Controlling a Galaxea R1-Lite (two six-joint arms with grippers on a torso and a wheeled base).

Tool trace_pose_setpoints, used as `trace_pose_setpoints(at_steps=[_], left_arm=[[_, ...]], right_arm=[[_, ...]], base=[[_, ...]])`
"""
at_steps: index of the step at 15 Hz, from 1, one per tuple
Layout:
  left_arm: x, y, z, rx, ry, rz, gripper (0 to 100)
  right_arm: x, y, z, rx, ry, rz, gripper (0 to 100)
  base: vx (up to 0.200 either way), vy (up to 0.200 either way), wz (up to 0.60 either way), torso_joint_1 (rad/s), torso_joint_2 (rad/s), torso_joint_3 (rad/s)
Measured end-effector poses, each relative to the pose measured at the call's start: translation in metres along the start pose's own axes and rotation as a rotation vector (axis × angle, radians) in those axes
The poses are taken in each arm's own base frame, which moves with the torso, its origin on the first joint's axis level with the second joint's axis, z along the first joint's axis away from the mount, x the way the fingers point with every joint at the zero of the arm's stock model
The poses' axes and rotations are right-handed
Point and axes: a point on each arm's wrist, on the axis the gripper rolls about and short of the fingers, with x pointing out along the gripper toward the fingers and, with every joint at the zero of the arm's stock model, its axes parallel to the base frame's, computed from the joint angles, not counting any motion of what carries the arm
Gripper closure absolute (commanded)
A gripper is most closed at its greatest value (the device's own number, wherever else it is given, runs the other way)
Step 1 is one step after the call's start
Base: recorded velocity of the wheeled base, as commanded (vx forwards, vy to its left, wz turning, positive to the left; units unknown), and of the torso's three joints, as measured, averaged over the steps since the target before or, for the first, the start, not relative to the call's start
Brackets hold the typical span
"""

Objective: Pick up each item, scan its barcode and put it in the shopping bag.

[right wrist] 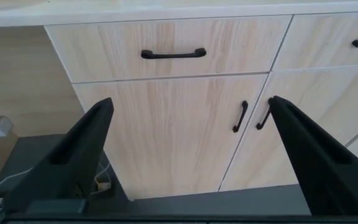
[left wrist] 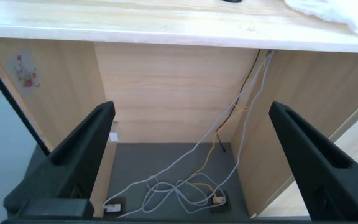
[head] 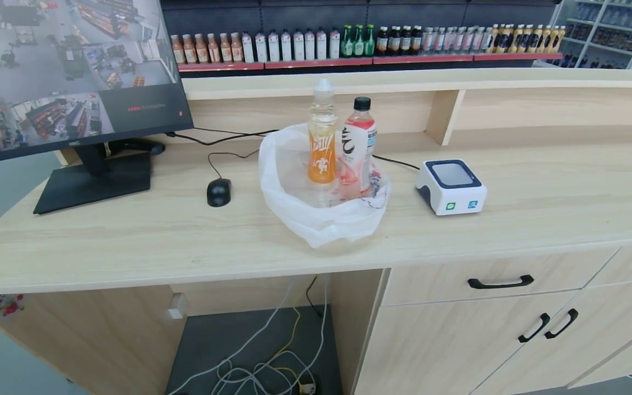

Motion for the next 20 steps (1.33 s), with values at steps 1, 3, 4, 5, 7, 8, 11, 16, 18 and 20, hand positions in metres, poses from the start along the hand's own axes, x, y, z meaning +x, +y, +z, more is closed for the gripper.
trace_pose_setpoints(at_steps=[1,3,4,5,7,8,11,16,18,20], left_arm=[[0.0,0.0,0.0,0.0,0.0,0.0,0],[0.0,0.0,0.0,0.0,0.0,0.0,0],[0.0,0.0,0.0,-0.001,0.0,0.0,0],[0.0,0.0,0.0,-0.002,0.0,0.0,0],[0.0,0.0,0.0,-0.006,0.0,0.0,0],[0.0,0.0,0.0001,-0.007,-0.001,0.0,0],[0.0,0.0,0.0,-0.008,0.0,0.001,0],[0.0,0.0,0.0,-0.009,0.0,0.001,0],[0.0,0.0,0.0001,-0.01,-0.001,0.0,0],[0.0,0.0,0.0,-0.009,0.0,0.0,0]], right_arm=[[0.0,0.0,0.0,0.0,0.0,0.0,0],[0.0,0.0,0.0,0.0,0.0,0.0,0],[0.0,0.0,0.0,0.0,0.0,0.0,0],[0.0,0.0,0.0,-0.001,0.0,0.0,0],[0.0,0.0,0.0002,0.002,-0.001,0.0,0],[0.0,0.0,0.0002,0.004,-0.001,0.0,0],[0.0,0.0,0.0001,0.007,0.0,0.0,0],[0.0001,0.0,0.0001,0.006,0.001,0.0,0],[0.0001,0.0,0.0001,0.005,0.001,0.0,0],[0.0001,0.0,0.0002,0.005,0.001,0.0,0]], base=[[0.0,-0.2,0.0,-0.012,-0.01,0.007],[0.0,-0.2,0.0,-0.002,0.0,0.0],[0.0,-0.2,0.0,0.012,0.0,0.002],[0.0,-0.2,0.0,0.002,0.0,-0.002],[0.0,-0.2,0.0,0.0,0.0,0.002],[0.0,-0.2,0.0,0.002,0.0,0.002],[0.0,-0.2,0.0,0.002,0.0,0.004],[0.0,-0.2,0.0,0.002,0.0,0.005],[0.0,-0.2,0.0,0.005,0.0,0.0],[0.0,-0.1,0.0,0.001,0.0,0.004]])
